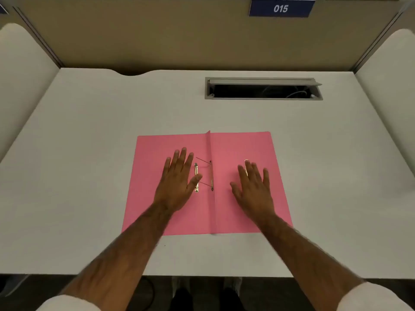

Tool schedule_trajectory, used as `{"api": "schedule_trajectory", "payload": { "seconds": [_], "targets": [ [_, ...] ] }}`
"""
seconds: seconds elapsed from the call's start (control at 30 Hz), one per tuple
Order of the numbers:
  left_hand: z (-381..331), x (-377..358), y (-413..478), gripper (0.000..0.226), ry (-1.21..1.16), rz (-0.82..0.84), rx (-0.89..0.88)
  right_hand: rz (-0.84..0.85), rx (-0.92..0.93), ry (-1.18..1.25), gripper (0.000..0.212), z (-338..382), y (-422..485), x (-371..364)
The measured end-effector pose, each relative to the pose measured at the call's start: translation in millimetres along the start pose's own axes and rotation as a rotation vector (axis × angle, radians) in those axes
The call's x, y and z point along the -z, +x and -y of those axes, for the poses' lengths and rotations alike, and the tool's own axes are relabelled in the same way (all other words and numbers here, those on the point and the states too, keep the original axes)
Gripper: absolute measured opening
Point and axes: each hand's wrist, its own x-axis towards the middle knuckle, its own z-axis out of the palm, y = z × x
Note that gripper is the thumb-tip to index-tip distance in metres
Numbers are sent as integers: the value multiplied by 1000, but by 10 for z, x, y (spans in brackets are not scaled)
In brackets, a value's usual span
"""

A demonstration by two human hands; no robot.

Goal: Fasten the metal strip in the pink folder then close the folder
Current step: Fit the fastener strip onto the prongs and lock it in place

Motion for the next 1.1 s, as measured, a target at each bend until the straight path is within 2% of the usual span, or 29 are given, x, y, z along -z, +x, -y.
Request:
{"api": "schedule_trajectory", "payload": {
  "seconds": [0.13, 0.3, 0.47, 0.6, 0.67, 0.8, 0.9, 1.1],
  "targets": [
    [-120, -160, -209, 75, -19, -4, 31, -12, -15, 0, 63, -9, -183, -101],
    [-360, -276, -419, 70, -184, -168, 95, 9, -31, 40, 68, -51, -346, -262],
    [-786, -286, -298, 68, -133, -199, -120, 11, -36, 58, 70, -86, -373, -365],
    [-1107, -304, 54, 49, -40, -212, -244, 35, -30, 58, 70, -84, -367, -393],
    [-1236, -326, 286, 46, 30, -164, -255, 46, -32, 61, 69, -93, -358, -396],
    [-1330, -337, 723, 62, 6, 29, -153, 38, -44, 67, 68, -96, -353, -403],
    [-1325, -351, 927, 65, 57, 79, -94, 32, -49, 73, 69, -100, -358, -417],
    [-1308, -412, 1095, 49, 29, 74, -121, 51, -55, 68, 70, -117, -353, -433]
  ]
}}
